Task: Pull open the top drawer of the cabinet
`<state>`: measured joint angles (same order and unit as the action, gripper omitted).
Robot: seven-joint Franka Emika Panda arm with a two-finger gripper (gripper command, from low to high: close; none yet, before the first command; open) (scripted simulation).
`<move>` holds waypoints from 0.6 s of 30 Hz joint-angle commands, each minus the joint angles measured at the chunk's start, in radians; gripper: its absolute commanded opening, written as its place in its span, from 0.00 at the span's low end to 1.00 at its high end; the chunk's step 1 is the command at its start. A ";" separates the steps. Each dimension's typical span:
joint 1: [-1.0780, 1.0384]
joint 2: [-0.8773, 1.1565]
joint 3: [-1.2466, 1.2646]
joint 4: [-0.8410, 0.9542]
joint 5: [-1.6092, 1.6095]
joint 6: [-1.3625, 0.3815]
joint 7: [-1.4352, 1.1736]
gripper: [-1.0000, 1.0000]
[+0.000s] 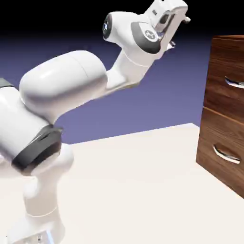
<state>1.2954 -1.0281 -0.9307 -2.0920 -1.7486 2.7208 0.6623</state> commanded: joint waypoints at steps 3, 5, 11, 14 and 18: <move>0.096 -0.034 -0.069 0.054 -0.131 -0.024 -0.006 0.50; 0.160 -0.057 -0.116 0.089 -0.218 -0.039 -0.010 0.50; 0.351 -0.125 -0.255 0.196 -0.478 -0.087 -0.022 0.50; 0.447 -0.160 -0.324 0.250 -0.609 -0.110 -0.027 0.50; 0.575 -0.205 -0.417 0.321 -0.783 -0.142 -0.035 0.50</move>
<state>1.8700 -1.2332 -1.3474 -1.7706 -2.5314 2.5792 0.6270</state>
